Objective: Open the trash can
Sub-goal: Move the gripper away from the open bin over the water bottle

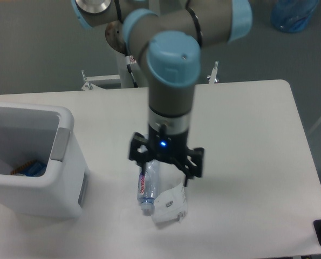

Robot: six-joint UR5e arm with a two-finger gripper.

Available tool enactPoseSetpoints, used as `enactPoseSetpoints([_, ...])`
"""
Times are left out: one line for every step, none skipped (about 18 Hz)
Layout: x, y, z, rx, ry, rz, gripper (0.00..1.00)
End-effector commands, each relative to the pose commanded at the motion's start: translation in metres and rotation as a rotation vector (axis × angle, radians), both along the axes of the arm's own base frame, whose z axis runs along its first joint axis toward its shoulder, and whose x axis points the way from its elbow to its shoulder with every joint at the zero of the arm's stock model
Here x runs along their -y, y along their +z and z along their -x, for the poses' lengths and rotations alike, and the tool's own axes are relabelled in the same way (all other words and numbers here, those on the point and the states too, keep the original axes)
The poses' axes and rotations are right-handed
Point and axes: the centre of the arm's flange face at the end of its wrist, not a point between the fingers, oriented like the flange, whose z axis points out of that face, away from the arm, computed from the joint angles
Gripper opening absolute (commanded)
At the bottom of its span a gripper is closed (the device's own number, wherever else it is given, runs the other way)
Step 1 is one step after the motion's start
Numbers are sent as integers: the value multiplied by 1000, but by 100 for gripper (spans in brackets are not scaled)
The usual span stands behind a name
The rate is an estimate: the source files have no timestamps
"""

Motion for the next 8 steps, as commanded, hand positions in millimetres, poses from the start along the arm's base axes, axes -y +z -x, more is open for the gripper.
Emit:
enactPoseSetpoints([7, -8, 13, -9, -32, 27, 100])
enactPoseSetpoints([13, -18, 22, -7, -68, 42, 100])
enactPoseSetpoints([21, -24, 31, -7, -96, 55, 100])
enactPoseSetpoints([29, -29, 39, -5, -116, 62, 100])
enactPoseSetpoints([30, -34, 42, -4, -140, 70, 100])
enactPoseSetpoints([31, -39, 41, 3, -152, 78, 100])
enactPoseSetpoints([33, -46, 38, 14, -153, 85, 100])
enactPoseSetpoints([33, -50, 36, 21, -154, 89, 100])
